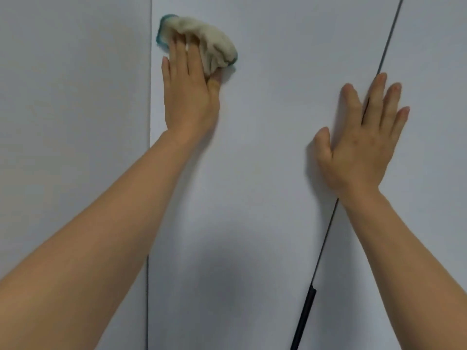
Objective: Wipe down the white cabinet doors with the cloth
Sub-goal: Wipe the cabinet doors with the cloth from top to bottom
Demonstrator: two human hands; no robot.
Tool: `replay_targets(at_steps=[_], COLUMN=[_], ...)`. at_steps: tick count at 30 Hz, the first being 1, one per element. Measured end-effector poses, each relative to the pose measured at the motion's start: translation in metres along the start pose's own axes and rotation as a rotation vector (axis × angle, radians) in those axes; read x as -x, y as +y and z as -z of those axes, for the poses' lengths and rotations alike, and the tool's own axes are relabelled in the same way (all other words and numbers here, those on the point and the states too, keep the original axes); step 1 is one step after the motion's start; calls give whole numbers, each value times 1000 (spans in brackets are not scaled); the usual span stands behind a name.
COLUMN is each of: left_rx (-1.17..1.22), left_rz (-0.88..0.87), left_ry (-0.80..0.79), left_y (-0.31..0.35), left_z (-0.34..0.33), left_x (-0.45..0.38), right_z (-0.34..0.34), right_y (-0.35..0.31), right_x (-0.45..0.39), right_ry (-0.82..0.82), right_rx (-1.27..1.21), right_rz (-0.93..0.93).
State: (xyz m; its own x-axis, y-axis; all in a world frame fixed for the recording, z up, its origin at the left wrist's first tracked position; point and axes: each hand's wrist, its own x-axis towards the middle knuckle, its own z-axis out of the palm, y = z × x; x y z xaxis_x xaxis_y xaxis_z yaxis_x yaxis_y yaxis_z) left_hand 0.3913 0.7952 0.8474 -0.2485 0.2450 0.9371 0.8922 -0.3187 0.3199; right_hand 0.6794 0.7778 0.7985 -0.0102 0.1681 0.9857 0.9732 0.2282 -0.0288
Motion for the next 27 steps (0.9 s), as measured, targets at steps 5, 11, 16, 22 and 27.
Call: replay_targets(at_steps=[5, 11, 16, 22, 27], left_rx=[53, -58, 66, 172, 78], left_rz=[-103, -217, 57, 222, 58], left_ry=[-123, -458, -195, -59, -327], left_y=[-1, -50, -58, -65, -39], left_z=[-36, -26, -12, -15, -32], left_x=[166, 338, 242, 203, 327], right_z=[-2, 3, -1, 0, -1], right_y=[2, 12, 6, 0, 3], right_x=[2, 3, 2, 8, 52], right_ry=[21, 11, 31, 12, -96], right_rx=[52, 70, 58, 57, 45], right_rz=[18, 44, 38, 34, 65])
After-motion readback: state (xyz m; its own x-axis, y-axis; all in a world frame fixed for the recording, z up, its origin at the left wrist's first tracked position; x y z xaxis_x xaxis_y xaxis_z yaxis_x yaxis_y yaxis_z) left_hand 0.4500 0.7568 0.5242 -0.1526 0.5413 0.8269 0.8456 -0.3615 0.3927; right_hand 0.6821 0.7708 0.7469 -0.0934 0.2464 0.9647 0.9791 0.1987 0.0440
